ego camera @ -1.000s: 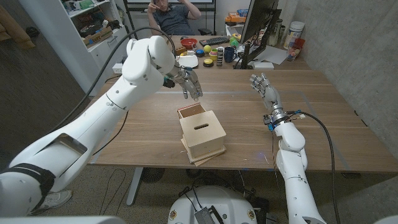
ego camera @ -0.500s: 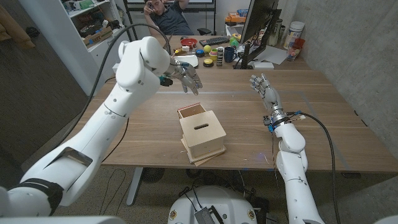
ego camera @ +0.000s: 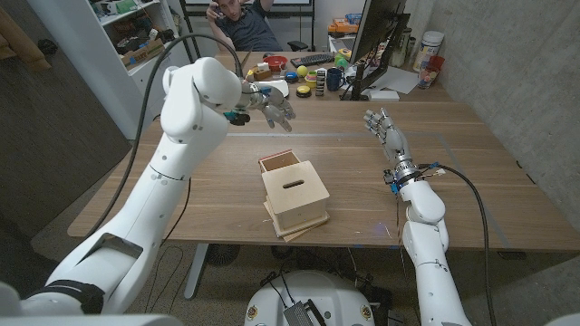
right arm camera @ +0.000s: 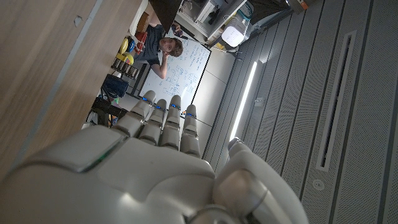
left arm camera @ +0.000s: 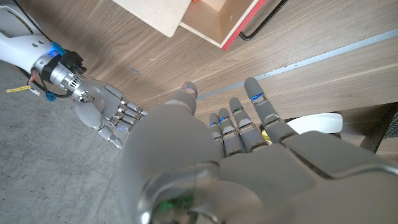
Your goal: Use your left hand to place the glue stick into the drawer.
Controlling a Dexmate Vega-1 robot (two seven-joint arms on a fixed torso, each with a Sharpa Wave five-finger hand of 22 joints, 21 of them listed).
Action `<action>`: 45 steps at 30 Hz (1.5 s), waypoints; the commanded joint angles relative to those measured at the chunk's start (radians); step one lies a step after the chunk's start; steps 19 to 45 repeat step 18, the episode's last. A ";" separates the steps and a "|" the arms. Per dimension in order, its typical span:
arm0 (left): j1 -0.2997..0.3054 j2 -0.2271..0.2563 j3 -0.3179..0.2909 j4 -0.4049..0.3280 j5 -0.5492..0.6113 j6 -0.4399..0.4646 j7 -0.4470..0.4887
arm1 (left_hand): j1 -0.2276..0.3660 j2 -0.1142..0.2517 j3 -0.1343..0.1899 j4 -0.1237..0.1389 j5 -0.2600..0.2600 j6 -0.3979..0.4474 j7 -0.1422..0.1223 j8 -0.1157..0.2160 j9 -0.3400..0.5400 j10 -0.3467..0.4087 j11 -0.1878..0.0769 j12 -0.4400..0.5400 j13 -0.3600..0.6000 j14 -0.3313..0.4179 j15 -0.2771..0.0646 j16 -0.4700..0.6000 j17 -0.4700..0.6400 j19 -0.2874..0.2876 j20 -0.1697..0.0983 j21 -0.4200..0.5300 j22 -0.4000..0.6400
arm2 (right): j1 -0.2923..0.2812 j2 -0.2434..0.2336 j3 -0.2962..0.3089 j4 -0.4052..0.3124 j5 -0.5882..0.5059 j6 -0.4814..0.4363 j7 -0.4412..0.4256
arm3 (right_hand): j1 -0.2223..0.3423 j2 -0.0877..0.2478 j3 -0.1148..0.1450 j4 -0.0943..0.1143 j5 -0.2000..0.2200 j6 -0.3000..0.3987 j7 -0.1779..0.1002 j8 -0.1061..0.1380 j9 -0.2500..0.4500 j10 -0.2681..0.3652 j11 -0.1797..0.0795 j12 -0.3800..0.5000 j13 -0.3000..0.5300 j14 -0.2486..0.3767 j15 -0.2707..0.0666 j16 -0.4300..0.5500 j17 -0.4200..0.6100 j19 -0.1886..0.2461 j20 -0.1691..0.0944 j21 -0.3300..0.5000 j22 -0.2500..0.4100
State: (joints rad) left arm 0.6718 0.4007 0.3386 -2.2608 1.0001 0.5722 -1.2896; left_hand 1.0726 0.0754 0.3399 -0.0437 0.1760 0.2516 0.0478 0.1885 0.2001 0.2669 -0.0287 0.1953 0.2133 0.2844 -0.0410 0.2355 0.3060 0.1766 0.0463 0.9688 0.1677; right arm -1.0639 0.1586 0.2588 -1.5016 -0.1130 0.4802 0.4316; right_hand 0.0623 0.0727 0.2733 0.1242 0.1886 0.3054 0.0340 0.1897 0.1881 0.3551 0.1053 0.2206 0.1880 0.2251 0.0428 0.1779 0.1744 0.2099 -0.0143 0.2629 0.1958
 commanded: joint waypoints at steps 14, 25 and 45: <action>0.100 -0.076 -0.148 -0.081 -0.097 -0.071 0.085 | -0.071 -0.019 -0.036 0.026 0.007 -0.076 0.006 -0.005 -0.001 -0.057 0.009 -0.008 -0.002 -0.043 -0.017 -0.019 -0.015 0.001 -0.006 -0.028 0.002 | -0.008 0.006 -0.009 0.005 0.009 -0.003 0.008 | -0.014 -0.001 -0.008 0.001 0.005 -0.002 0.005 0.005 0.003 0.001 0.006 -0.003 0.003 0.005 0.003 0.003 0.002 0.000 -0.001 -0.006 0.002; 0.125 -0.094 -0.197 -0.090 -0.174 -0.083 0.120 | -0.087 -0.030 -0.047 0.032 0.007 -0.079 0.002 -0.002 -0.001 -0.059 0.007 -0.006 -0.003 -0.044 -0.020 -0.020 -0.018 0.001 -0.009 -0.032 0.002 | -0.011 0.009 -0.010 0.002 0.002 -0.008 0.002 | -0.015 -0.001 -0.009 0.002 0.005 0.000 0.005 0.006 0.003 0.002 0.006 -0.003 0.003 0.005 0.003 0.004 0.002 0.000 -0.001 -0.006 0.002; 0.125 -0.094 -0.197 -0.090 -0.174 -0.083 0.120 | -0.087 -0.030 -0.047 0.032 0.007 -0.079 0.002 -0.002 -0.001 -0.059 0.007 -0.006 -0.003 -0.044 -0.020 -0.020 -0.018 0.001 -0.009 -0.032 0.002 | -0.011 0.009 -0.010 0.002 0.002 -0.008 0.002 | -0.015 -0.001 -0.009 0.002 0.005 0.000 0.005 0.006 0.003 0.002 0.006 -0.003 0.003 0.005 0.003 0.004 0.002 0.000 -0.001 -0.006 0.002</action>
